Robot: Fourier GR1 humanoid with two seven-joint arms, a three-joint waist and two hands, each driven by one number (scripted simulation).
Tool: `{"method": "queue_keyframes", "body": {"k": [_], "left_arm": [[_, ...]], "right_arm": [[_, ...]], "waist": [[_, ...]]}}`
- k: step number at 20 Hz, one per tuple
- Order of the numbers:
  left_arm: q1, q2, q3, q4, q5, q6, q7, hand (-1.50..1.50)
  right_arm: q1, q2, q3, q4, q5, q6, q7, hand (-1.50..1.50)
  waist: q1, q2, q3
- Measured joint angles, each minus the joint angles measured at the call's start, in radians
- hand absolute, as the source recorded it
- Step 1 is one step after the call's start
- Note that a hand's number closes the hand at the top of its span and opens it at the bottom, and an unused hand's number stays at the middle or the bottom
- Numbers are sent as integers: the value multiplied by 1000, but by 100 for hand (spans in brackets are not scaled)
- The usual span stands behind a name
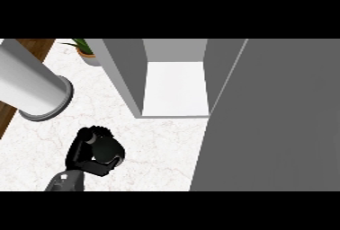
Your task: Pick up the wine, place it into the cabinet and close the cabinet
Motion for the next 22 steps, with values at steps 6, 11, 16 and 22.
{"method": "queue_keyframes", "body": {"k": [6,11,16,22], "left_arm": [[97,-39,-47,-186,41,-44,98,150],[175,-94,-111,-384,63,-14,210,150],[233,-126,-220,-541,91,63,301,150],[265,-138,-326,-696,103,180,389,150]], "right_arm": [[31,-28,-22,-1,-10,2,-42,-150],[42,-25,6,1,-12,-12,-63,-150],[70,-47,21,-3,-12,-21,-91,-150],[108,-69,31,-5,-12,-39,-139,-150]], "waist": [[4,1,-1],[5,1,-1],[-1,2,-2],[-4,3,-2]]}}
